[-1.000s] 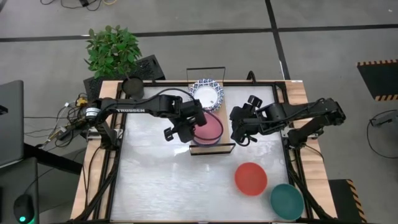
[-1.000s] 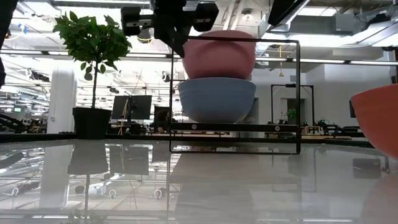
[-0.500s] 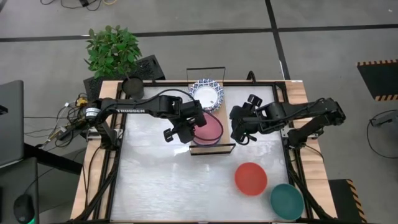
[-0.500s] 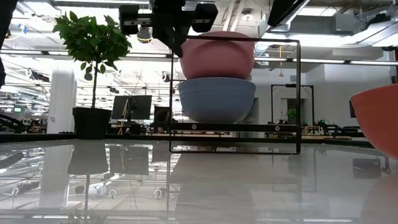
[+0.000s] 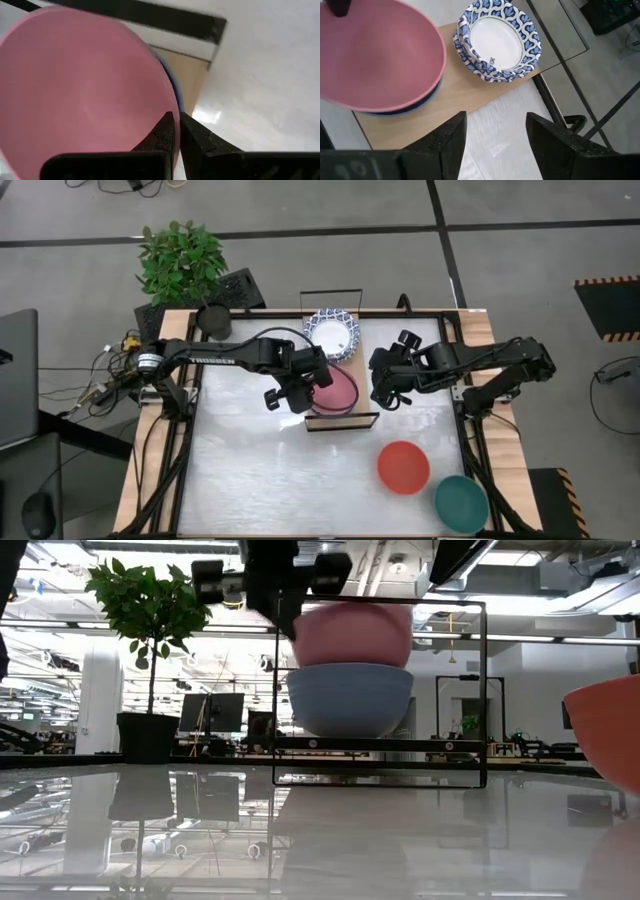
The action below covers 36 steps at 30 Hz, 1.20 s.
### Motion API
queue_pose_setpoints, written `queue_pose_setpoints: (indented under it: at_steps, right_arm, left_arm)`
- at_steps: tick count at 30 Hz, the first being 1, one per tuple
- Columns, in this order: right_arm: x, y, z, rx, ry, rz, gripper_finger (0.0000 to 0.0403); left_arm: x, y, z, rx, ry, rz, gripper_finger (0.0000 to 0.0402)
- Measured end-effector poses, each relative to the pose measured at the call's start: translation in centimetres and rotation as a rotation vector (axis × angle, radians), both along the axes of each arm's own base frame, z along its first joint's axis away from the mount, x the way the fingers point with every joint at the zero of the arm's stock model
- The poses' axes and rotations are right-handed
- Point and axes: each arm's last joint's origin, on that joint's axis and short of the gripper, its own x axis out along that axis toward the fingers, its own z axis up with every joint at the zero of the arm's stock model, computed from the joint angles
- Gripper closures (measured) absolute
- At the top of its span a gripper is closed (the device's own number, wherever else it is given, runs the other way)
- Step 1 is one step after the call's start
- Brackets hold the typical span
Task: Place and stack bowls onto a shelf
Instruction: Stack the pink bowl on top of the blue bowl on the shelf
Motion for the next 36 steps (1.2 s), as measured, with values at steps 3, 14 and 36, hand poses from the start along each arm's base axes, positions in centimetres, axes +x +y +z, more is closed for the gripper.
queue_pose_setpoints:
  at_steps: [3, 14, 36]
  right_arm:
    - [0.00, 0.00, 0.00, -0.001, 0.002, 0.002, 0.0173]
    - [0.00, 0.01, 0.00, -0.001, 0.001, 0.002, 0.0173]
    - [-0.01, 0.01, 0.00, 0.001, 0.000, 0.001, 0.0173]
  left_arm:
    - [0.04, -0.47, -0.42, 0.042, 0.004, -0.001, 0.0401]
    - [0.13, -0.55, -0.35, 0.032, -0.008, -0.017, 0.0400]
    - [0.31, -0.24, -0.27, 0.115, -0.022, 0.047, 0.0296]
